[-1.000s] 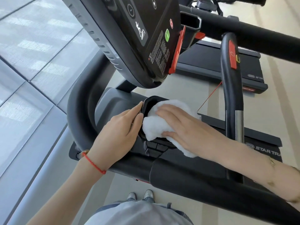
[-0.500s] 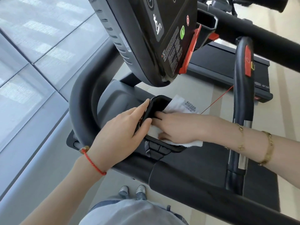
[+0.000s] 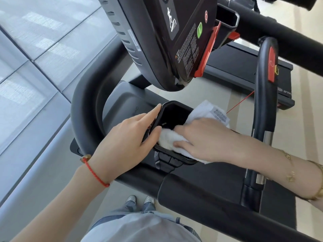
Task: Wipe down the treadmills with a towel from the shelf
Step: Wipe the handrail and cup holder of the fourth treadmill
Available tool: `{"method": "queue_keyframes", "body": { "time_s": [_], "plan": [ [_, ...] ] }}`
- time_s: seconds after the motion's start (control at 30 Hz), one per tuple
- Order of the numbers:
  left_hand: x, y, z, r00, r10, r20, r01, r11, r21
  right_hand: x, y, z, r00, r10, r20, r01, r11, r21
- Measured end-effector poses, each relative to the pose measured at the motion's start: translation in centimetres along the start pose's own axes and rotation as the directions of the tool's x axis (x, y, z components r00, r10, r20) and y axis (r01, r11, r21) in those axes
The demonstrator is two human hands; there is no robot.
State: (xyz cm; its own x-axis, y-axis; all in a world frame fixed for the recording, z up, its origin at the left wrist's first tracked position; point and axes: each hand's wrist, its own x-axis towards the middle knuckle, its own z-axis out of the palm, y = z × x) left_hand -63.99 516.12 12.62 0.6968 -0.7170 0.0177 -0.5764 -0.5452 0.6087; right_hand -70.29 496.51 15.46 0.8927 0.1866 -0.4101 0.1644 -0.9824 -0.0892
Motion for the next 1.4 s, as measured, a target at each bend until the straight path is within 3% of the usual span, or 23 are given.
{"method": "queue_keyframes", "body": {
  "time_s": [0.07, 0.13, 0.23, 0.33, 0.43, 0.63, 0.87, 1.03, 1.17, 1.27, 1.4],
  "plan": [
    [0.0, 0.0, 0.0, 1.0, 0.003, -0.001, -0.003, 1.0, -0.009, 0.1, -0.5, 0.8, 0.984, 0.07, -0.162, -0.066, 0.997, 0.03],
    [-0.1, 0.1, 0.1, 1.0, 0.006, 0.004, -0.006, 1.0, -0.013, 0.7, -1.0, 1.3, 0.971, 0.13, -0.202, -0.118, 0.99, 0.071],
    [-0.1, 0.0, 0.1, 1.0, 0.007, 0.008, -0.006, 1.0, -0.012, 1.9, -1.1, 1.5, 0.984, 0.125, -0.125, -0.106, 0.984, 0.146],
    [-0.1, 0.0, 0.0, 1.0, 0.011, 0.01, -0.011, 0.999, -0.031, 2.5, -0.6, 1.3, 0.999, 0.03, 0.031, -0.035, 0.98, 0.196],
    [0.0, -0.1, 0.0, 1.0, 0.016, 0.013, -0.016, 0.999, -0.04, 2.5, -0.5, 0.7, 0.98, -0.045, 0.192, 0.016, 0.988, 0.15],
    [0.2, 0.0, -0.1, 1.0, 0.028, -0.009, -0.028, 0.999, -0.033, 1.1, -0.3, -0.5, 0.964, -0.078, 0.256, 0.071, 0.997, 0.035],
    [0.4, -0.1, -0.1, 0.998, 0.03, -0.049, -0.034, 0.996, -0.079, -1.7, -1.7, -0.2, 0.995, 0.082, -0.051, -0.072, 0.981, 0.179],
    [0.3, -0.2, -0.4, 0.995, 0.021, -0.099, -0.035, 0.99, -0.134, -3.6, -3.5, 1.6, 0.924, 0.244, -0.294, -0.113, 0.91, 0.399],
    [0.4, -0.4, -0.8, 0.992, 0.024, -0.128, -0.049, 0.979, -0.199, -5.3, -5.3, 2.8, 0.907, 0.249, -0.341, -0.016, 0.828, 0.561],
    [0.5, -0.8, -1.0, 0.996, 0.034, -0.077, -0.049, 0.977, -0.206, -4.1, -6.9, 3.0, 0.897, 0.206, -0.392, 0.022, 0.864, 0.503],
    [0.5, -1.0, -0.8, 0.996, 0.071, -0.057, -0.081, 0.978, -0.194, -3.2, -7.2, 3.1, 0.894, 0.253, -0.369, -0.08, 0.902, 0.425]
  ]
}}
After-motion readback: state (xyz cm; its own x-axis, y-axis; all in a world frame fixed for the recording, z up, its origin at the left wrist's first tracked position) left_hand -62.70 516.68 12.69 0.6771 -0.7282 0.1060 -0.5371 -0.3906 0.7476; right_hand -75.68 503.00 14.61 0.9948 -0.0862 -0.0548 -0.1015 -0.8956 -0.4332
